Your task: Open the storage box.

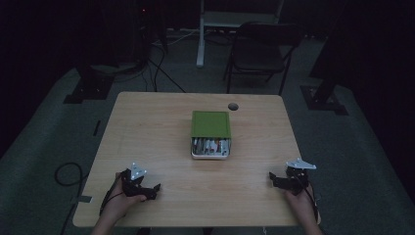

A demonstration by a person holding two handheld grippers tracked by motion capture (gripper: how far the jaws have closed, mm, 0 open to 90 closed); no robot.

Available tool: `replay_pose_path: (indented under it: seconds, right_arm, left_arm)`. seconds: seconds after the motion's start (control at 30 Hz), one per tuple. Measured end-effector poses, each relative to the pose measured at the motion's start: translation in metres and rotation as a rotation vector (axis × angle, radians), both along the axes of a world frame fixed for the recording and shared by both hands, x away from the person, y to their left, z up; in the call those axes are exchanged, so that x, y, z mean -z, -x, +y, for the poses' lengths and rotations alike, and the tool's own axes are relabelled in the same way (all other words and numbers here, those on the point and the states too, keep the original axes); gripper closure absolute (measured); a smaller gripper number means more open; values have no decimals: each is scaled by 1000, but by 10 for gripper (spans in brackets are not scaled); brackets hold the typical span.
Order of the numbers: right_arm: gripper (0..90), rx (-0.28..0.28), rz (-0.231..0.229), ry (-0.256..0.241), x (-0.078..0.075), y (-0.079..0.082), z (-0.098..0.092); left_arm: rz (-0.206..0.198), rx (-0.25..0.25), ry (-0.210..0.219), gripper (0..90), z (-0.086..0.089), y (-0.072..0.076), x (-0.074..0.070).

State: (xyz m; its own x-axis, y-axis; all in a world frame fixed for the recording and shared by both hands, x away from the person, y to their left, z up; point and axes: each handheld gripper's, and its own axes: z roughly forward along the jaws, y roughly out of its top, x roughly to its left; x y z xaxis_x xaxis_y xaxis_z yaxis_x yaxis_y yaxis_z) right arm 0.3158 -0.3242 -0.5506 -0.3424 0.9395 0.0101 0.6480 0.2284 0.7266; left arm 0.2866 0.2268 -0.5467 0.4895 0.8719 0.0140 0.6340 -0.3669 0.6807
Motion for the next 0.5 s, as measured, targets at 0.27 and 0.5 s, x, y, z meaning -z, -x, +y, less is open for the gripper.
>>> replay_pose_path:
  seconds: [0.27, 0.5]
  right_arm:
    - [125, -4, 0, -1, 0, 0, 0]
    - [125, -4, 0, 0, 0, 0, 0]
  left_arm:
    - [-2, 0, 0, 1, 0, 0, 0]
    - [-3, 22, -1, 2, 0, 1, 0]
